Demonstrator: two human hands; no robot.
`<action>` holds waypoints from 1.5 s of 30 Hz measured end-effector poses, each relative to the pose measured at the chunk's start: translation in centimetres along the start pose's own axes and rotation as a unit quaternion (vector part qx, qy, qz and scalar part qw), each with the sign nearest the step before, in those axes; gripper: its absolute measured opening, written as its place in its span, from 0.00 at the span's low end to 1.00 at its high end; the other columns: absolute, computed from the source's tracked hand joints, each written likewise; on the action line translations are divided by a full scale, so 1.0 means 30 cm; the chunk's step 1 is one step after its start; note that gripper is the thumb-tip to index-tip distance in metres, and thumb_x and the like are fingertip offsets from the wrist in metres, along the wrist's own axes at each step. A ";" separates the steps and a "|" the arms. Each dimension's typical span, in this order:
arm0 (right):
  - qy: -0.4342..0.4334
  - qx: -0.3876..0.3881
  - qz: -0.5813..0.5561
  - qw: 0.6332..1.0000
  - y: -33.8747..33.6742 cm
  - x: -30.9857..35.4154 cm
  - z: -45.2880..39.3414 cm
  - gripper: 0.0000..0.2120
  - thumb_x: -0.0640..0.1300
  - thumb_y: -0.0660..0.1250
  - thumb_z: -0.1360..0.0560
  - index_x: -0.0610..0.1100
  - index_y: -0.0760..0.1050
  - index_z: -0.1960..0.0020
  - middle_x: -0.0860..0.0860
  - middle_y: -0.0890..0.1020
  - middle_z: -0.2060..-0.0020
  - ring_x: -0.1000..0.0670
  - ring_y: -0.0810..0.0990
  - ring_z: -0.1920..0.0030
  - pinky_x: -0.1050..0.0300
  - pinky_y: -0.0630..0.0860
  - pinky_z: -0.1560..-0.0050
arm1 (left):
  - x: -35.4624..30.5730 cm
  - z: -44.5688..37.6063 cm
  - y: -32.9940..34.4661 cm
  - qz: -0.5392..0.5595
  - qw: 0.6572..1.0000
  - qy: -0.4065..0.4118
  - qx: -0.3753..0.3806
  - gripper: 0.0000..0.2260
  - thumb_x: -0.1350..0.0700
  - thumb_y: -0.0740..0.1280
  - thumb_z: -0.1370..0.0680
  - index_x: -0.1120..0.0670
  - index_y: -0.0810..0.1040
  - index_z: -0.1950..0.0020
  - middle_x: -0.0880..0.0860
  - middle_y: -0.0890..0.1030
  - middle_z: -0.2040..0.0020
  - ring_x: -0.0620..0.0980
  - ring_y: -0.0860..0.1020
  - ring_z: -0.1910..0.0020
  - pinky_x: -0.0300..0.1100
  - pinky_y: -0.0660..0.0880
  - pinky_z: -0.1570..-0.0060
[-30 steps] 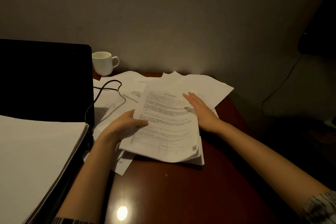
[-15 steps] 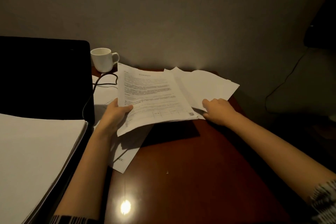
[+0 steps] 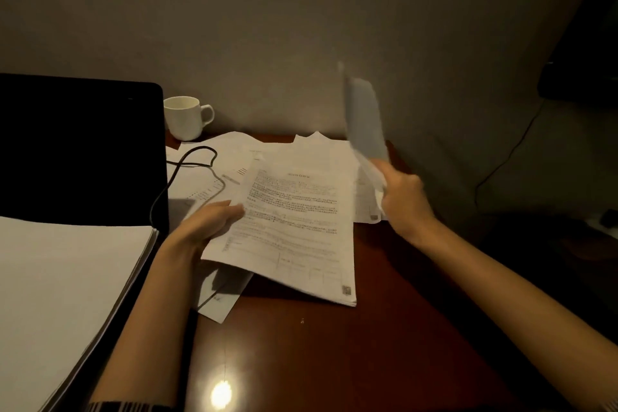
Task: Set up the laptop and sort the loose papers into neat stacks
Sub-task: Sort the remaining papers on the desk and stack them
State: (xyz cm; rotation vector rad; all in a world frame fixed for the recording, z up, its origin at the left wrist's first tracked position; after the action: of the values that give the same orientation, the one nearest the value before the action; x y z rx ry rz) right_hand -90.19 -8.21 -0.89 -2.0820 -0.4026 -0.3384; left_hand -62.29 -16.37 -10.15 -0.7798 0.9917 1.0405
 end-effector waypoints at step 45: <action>0.450 0.144 -0.107 0.875 0.260 -0.301 -0.162 0.19 0.39 0.74 0.30 0.34 0.74 0.42 0.41 0.78 0.41 0.41 0.78 0.43 0.52 0.78 0.48 | -0.028 -0.006 0.036 -0.025 0.993 0.094 -0.074 0.18 0.70 0.64 0.24 0.56 0.71 0.37 0.57 0.78 0.46 0.48 0.77 0.54 0.38 0.74 0.57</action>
State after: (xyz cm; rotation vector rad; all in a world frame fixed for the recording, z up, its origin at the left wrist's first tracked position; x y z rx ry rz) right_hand -95.54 -17.55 -7.96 -1.3840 -0.0950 -1.2331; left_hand -63.51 -16.44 -9.50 -1.0341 1.0566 1.0189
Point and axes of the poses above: each hand's wrist, its own z-axis away from the middle knuckle, its own y-axis out of the palm, x = y × z, the point moved 7 cm from there along -z, towards the middle knuckle
